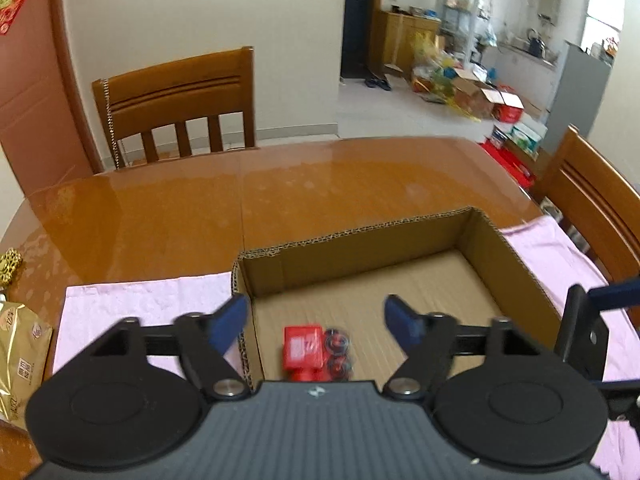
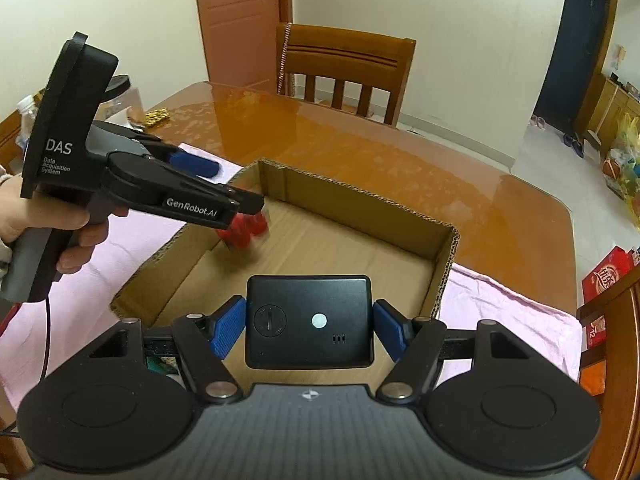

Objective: Organize rigid objects
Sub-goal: 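Open the left gripper to drop the train in the box while the right drops the device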

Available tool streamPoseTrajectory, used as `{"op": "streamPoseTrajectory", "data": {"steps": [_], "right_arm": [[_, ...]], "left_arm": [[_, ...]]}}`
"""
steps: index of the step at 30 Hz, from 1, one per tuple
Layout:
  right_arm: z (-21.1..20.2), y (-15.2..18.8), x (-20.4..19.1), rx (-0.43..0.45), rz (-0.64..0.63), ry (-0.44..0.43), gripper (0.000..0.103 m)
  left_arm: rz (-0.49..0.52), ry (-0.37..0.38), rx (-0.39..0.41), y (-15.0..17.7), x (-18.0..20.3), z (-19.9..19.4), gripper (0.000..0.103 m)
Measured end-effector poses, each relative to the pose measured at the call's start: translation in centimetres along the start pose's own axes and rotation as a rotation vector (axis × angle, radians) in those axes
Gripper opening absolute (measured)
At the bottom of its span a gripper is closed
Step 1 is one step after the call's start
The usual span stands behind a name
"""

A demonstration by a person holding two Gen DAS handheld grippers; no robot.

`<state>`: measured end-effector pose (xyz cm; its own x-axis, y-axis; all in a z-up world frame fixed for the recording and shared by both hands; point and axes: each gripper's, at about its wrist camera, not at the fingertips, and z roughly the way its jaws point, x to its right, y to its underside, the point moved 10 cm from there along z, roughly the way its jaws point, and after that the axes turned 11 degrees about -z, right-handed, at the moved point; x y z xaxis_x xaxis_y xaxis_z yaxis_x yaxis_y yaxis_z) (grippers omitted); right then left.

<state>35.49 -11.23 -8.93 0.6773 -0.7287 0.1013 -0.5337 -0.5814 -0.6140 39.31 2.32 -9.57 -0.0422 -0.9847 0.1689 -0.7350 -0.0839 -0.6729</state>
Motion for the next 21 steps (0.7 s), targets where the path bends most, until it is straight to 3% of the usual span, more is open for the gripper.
{"op": "streamPoseTrajectory", "data": {"steps": [3,7,21], "right_arm": [[1.0,-0.3,0.4,-0.007,0.013,-0.006,0.074],[2.1,-0.7,0.8,-0.018,0.008,-0.005,0.074],[8.2,-3.3,2.4,-0.072,-0.012,0.007,0.074]], "left_arm": [[-0.011,0.000,0.006,0.0,-0.3,-0.6,0.082],[-0.007,-0.013,0.038,-0.1,-0.9,-2.2,0.095],[-0.124,-0.110,0.057,2.7,-5.8,-7.4,0.097]]}}
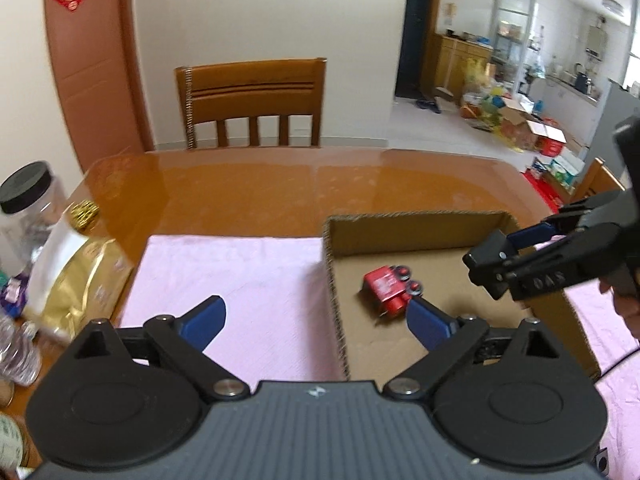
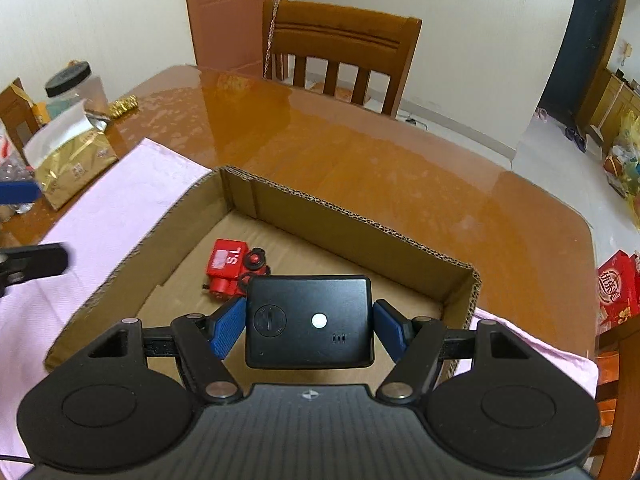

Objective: Organize rigid objects
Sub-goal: 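Open the left gripper to drop the train in the box while the right drops the device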

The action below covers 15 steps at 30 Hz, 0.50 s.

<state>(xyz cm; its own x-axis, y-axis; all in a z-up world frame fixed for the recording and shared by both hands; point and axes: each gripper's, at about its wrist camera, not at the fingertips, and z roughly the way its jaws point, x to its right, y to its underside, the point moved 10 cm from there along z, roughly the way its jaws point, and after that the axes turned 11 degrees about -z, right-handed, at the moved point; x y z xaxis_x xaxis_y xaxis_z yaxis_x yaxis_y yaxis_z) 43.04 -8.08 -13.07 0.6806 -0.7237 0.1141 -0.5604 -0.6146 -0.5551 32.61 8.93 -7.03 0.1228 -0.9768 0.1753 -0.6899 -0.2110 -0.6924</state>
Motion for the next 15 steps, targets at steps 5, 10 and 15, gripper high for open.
{"op": "streamPoseTrajectory", "data": {"steps": [5,10,15], "right_arm": [[3.1,-0.1,0.4,-0.054,0.001,0.022,0.074],[3.5,-0.9,1.9,-0.017,0.049,0.060,0.084],[1.4,-1.1,2.0,0.019,0.064,0.056,0.102]], "left_arm": [[-0.010,-0.032,0.002,0.9,-0.9,-0.6,0.097],[-0.002,-0.021,-0.021,1.8,-0.9,-0.9,0.097],[-0.004,-0.017,-0.032,2.5,-0.6,-2.3,0.097]]}}
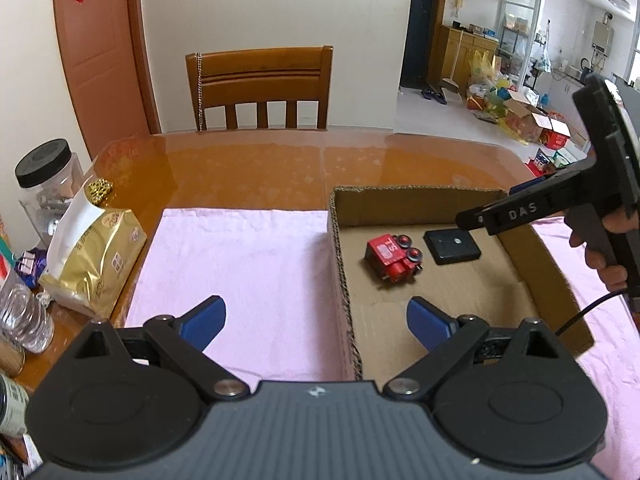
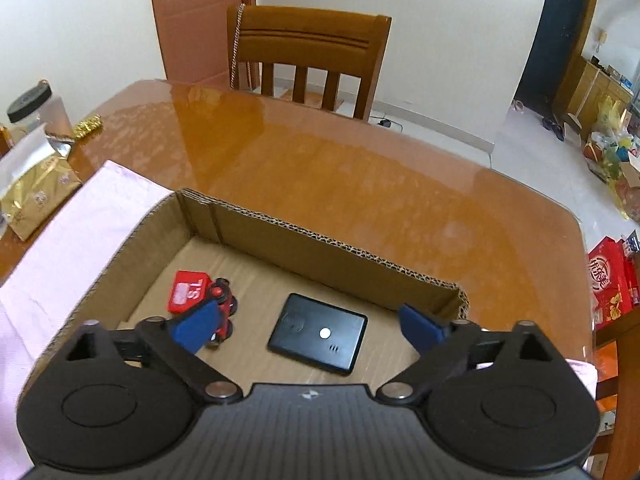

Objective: Organize rigid objects
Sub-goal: 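Open the left gripper to drop the train in the box while the right drops the device, then move the right tool toward the black B toy car while the left tool approaches the clear jar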

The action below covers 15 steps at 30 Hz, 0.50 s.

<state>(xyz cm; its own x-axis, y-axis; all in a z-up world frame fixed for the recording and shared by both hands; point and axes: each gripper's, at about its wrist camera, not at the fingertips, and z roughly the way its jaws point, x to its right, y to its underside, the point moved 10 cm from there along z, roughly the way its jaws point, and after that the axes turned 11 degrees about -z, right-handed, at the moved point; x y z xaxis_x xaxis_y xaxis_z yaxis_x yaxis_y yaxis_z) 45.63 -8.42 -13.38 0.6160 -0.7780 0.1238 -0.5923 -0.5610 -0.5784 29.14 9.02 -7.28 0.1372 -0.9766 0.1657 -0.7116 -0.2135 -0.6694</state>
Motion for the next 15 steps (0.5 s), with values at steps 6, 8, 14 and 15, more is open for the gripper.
{"op": "streamPoseTrajectory", "data": {"steps": [6,8,14,15], "right_arm": [[-3.7,1.9,-1.6,0.008,-0.011,-0.033,0.103],[-5.0,3.4,-2.3,0.021,-0.025,-0.017,0.103],[-9.0,9.1,-4.5,0.008,-0.036,0.019,0.103],[-9.6,10.0,-4.7,0.013,-0.036,0.033,0.103]], "left_arm": [[0.016,0.013,0.030,1.8,0.4,-2.1,0.099],[0.024,-0.005,0.017,2.9,0.2,-2.5,0.099],[0.048,0.010,-0.030,6.4,0.8,-3.6,0.099],[0.047,0.023,-0.039,6.9,1.1,-3.8,0.099]]}}
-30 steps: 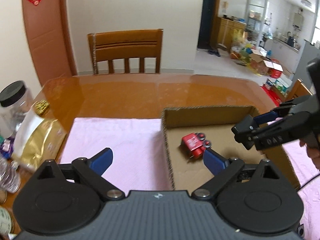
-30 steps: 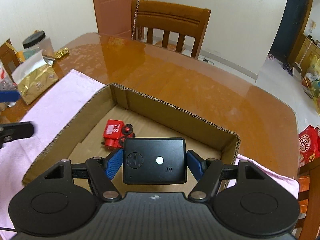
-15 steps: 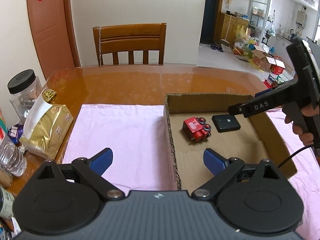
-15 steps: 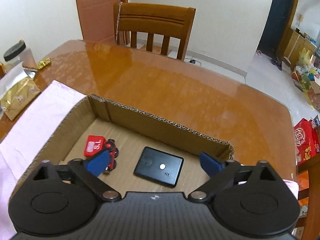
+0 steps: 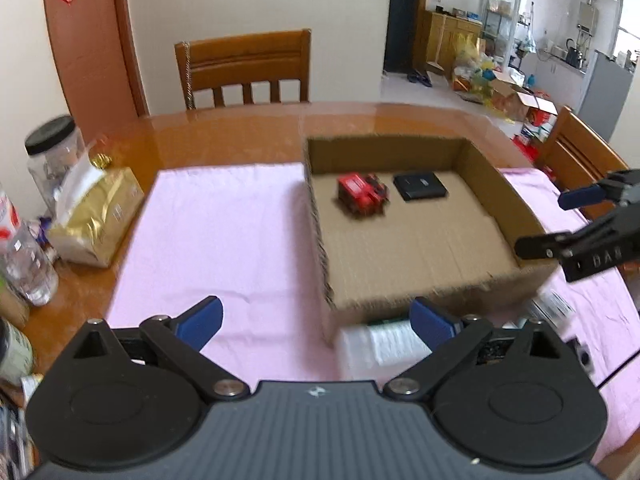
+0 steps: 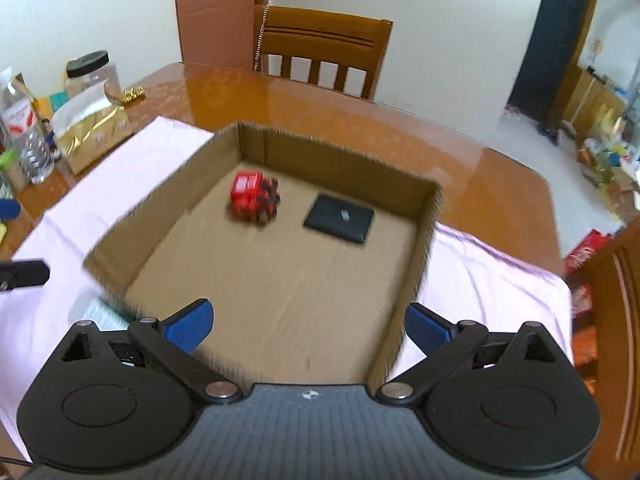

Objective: Organize rigid objects
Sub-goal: 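Move the right tool toward the black B toy car while the left tool approaches the clear jar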

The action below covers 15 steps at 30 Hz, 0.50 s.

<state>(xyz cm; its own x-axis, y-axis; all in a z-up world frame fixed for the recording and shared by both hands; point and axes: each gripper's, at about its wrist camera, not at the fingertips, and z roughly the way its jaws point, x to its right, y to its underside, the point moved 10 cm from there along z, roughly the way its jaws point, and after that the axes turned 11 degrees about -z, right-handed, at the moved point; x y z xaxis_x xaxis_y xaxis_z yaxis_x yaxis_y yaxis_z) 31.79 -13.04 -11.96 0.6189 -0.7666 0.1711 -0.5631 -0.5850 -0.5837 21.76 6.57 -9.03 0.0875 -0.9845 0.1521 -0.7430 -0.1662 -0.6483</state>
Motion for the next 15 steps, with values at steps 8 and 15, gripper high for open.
{"op": "streamPoseTrajectory", "data": {"steps": [8,15], "right_arm": [[-3.2,6.2,-3.1,-0.003,0.005,0.076,0.103],[-3.4,11.0,-4.3,-0.055,0.054,0.091,0.103]], "left_arm": [[0.042,0.125,-0.125,5.6,4.3,0.7,0.100],[0.057,0.176,-0.235,9.8,6.4,3.1,0.099]]}}
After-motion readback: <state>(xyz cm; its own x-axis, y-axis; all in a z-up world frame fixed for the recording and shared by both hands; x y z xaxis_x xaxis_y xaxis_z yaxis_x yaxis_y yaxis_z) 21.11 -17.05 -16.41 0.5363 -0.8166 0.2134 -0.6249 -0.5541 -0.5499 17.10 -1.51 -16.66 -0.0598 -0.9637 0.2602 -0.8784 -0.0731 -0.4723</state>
